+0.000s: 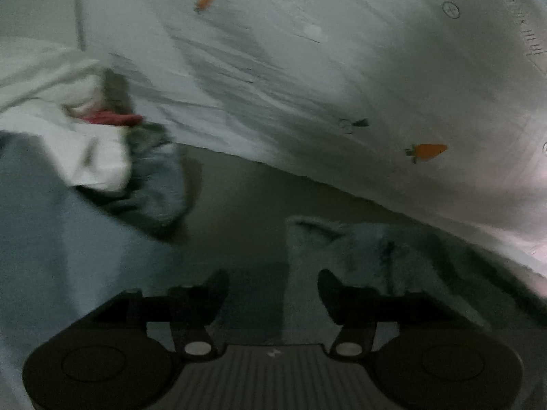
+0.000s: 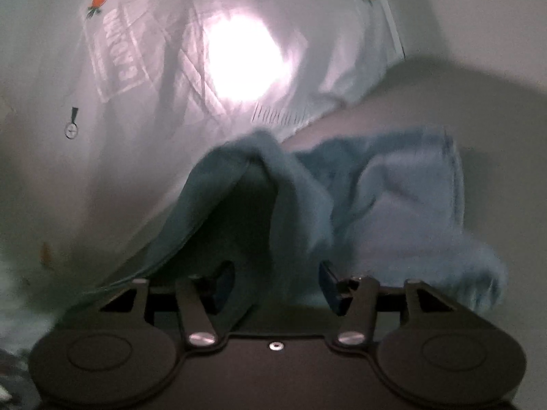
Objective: Fold clothes
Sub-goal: 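Lift the jeans up with both tools so they hang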
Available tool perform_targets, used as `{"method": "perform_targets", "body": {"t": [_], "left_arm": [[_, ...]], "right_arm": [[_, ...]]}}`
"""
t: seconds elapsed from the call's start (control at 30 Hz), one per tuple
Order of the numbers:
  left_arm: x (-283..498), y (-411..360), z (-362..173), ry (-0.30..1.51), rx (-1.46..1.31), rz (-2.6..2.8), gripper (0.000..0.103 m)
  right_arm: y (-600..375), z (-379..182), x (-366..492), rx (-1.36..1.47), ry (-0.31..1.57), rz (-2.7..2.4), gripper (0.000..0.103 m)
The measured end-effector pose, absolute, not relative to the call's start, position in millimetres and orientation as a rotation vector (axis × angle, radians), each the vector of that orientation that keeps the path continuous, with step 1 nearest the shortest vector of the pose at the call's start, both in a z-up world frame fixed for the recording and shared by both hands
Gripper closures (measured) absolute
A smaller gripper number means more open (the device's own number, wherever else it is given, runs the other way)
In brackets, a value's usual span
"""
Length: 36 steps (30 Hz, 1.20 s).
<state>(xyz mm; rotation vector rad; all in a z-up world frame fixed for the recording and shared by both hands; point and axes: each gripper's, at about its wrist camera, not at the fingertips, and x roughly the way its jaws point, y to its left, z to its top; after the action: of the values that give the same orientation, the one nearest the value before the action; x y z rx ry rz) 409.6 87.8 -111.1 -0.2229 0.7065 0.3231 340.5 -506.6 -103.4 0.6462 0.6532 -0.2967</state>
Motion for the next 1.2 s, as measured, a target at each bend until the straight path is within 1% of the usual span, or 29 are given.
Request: {"method": "perform_targets", "body": {"t": [0.13,0.27,0.37,0.43,0.57,0.77,0.8,0.87,0.93,0.97,1.0,1.03,1.07,1.1,1.17,1.2], "left_arm": [[353.9,111.3,-124.0,0.695,-0.261,0.446,0.027],[305.7,142.7,-152.6,0.757,-0.390,0.547,0.027],[274.0,167.3,-168.3,0.759,-0.544,0.571,0.027],[262.4,180.6,-174.0,0.763,-0.589,0.576,0.027],[251.6,203.9,-179.1,0.805,-0.507,0.624,0.027],[247.3,256.4,-194.9,0.854,-0.515,0.678,0.027],[249.2,262.9,-198.1,0.864,-0.515,0.677,0.026],[253.4,273.5,-205.2,0.881,-0.521,0.655,0.022],[256.5,281.1,-210.8,0.886,-0.522,0.628,0.021],[257.7,283.1,-212.0,0.882,-0.536,0.608,0.023],[258.9,285.0,-213.1,0.878,-0.550,0.588,0.028],[260.2,286.9,-214.3,0.874,-0.564,0.567,0.051],[260.5,286.9,-215.5,0.864,-0.595,0.526,0.068],[260.9,282.3,-214.6,0.861,-0.596,0.515,0.071],[261.6,275.0,-209.2,0.848,-0.581,0.494,0.090],[262.0,271.4,-206.5,0.841,-0.573,0.483,0.092]], "right_arm": [[-489.8,-112.9,326.9,0.697,0.682,-0.253,0.046],[-472.2,-121.0,310.5,0.764,0.702,-0.191,0.045],[-462.1,-126.4,292.3,0.879,0.692,-0.147,0.043],[-454.9,-132.6,278.1,0.970,0.685,-0.133,0.042],[-435.8,-140.4,249.3,1.071,0.683,-0.149,0.040],[-405.2,-137.5,220.6,1.075,0.675,-0.219,0.038],[-401.6,-138.8,217.7,1.087,0.673,-0.227,0.038],[-394.1,-140.2,212.5,1.100,0.673,-0.241,0.038],[-384.6,-138.9,206.3,1.094,0.677,-0.250,0.038],[-381.1,-139.7,201.5,1.089,0.679,-0.251,0.038],[-377.9,-139.0,199.6,1.085,0.683,-0.252,0.038],[-375.6,-138.3,198.3,1.080,0.688,-0.251,0.038],[-373.3,-137.2,196.2,1.074,0.694,-0.250,0.038],[-371.3,-135.7,193.5,1.065,0.700,-0.247,0.038],[-369.2,-134.7,188.2,1.047,0.705,-0.236,0.038],[-368.6,-134.4,186.2,1.035,0.707,-0.231,0.038]]}}
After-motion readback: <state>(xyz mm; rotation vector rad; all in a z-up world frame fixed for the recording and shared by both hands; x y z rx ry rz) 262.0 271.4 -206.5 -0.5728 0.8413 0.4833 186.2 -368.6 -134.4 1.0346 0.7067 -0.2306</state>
